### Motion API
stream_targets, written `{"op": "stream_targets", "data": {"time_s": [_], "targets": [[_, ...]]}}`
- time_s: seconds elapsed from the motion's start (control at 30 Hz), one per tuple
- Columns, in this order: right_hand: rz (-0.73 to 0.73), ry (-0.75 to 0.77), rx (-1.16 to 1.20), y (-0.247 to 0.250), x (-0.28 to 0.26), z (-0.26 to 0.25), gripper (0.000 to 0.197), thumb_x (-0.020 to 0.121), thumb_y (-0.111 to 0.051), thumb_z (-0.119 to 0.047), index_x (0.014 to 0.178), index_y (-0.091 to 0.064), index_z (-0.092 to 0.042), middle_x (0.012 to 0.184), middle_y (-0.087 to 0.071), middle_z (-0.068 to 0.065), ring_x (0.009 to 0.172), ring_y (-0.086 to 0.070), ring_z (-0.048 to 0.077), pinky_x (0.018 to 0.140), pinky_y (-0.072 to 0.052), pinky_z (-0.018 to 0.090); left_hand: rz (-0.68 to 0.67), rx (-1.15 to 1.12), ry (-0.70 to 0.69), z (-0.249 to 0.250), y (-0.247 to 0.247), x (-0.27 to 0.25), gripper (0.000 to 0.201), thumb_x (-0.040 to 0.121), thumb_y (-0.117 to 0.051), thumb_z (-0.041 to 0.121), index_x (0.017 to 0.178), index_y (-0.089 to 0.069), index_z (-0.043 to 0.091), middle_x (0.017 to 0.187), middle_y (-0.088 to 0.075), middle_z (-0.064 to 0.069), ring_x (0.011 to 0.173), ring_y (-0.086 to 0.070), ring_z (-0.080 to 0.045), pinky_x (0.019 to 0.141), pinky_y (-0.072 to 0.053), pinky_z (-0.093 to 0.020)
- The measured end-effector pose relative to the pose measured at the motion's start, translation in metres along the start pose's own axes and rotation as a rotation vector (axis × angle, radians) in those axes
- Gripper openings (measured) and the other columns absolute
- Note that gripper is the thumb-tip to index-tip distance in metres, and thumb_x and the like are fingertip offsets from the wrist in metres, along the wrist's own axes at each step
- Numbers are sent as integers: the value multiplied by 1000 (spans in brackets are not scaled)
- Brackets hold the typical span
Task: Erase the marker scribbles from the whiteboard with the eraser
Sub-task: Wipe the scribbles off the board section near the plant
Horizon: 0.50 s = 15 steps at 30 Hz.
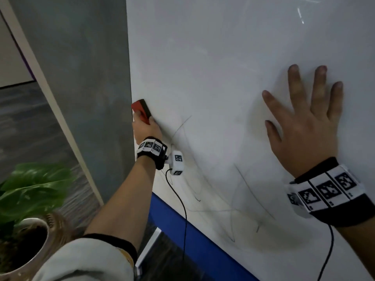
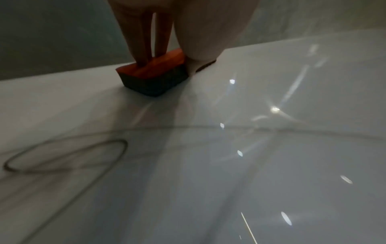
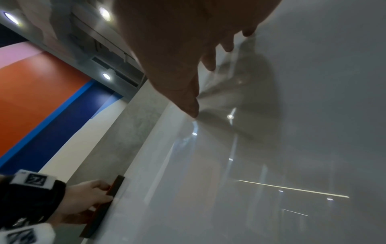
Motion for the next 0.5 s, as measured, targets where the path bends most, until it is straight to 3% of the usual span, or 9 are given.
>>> {"op": "stream_targets", "data": {"time_s": [0.13, 0.2, 0.27, 0.4, 0.5], "targets": [[-8, -18, 4, 0, 2, -7, 57, 98, -61, -28, 153, -43, -26, 171, -5, 12, 154, -4, 51, 123, 2, 63, -27, 6, -263, 25, -6, -98, 38, 100, -64, 29, 135, -55, 15, 128, -60, -8, 112, -62, -32, 91, -56, -47], [-15, -29, 4, 1, 1, -8, 57, 99, -60, -28, 153, -43, -25, 171, -3, 12, 153, -4, 52, 123, 1, 65, -101, -9, -398, 25, -16, -172, 36, 100, -66, 25, 134, -57, 18, 138, -56, -6, 120, -59, -27, 94, -57, -41], [-20, -32, 18, 2, 1, -9, 57, 99, -59, -28, 154, -42, -25, 171, -2, 12, 153, -3, 53, 122, 1, 66, -155, -8, -524, 21, -27, -221, 38, 97, -69, 18, 134, -58, 21, 143, -54, -3, 126, -57, -24, 88, -55, -33], [-34, -26, 24, 0, 1, -6, 57, 101, -57, -31, 155, -39, -26, 172, 1, 11, 153, -2, 52, 123, 0, 66, -230, 11, -614, 21, -23, -206, 39, 93, -74, 15, 130, -59, 21, 141, -56, -4, 123, -58, -24, 84, -55, -33], [-22, -28, 41, 1, 0, -6, 57, 101, -58, -31, 155, -40, -27, 172, -1, 11, 153, -3, 52, 123, 1, 65, -166, -13, -468, 34, -4, -142, 37, 95, -71, 17, 131, -59, 17, 133, -60, -4, 114, -62, -25, 92, -57, -41]]}}
Point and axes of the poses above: each hand's wrist, its own x-axis towards the middle knuckle, its own y-axis out of the back of the hand, z = x × y, the point moved 6 cm from there along x, towards the middle knuckle
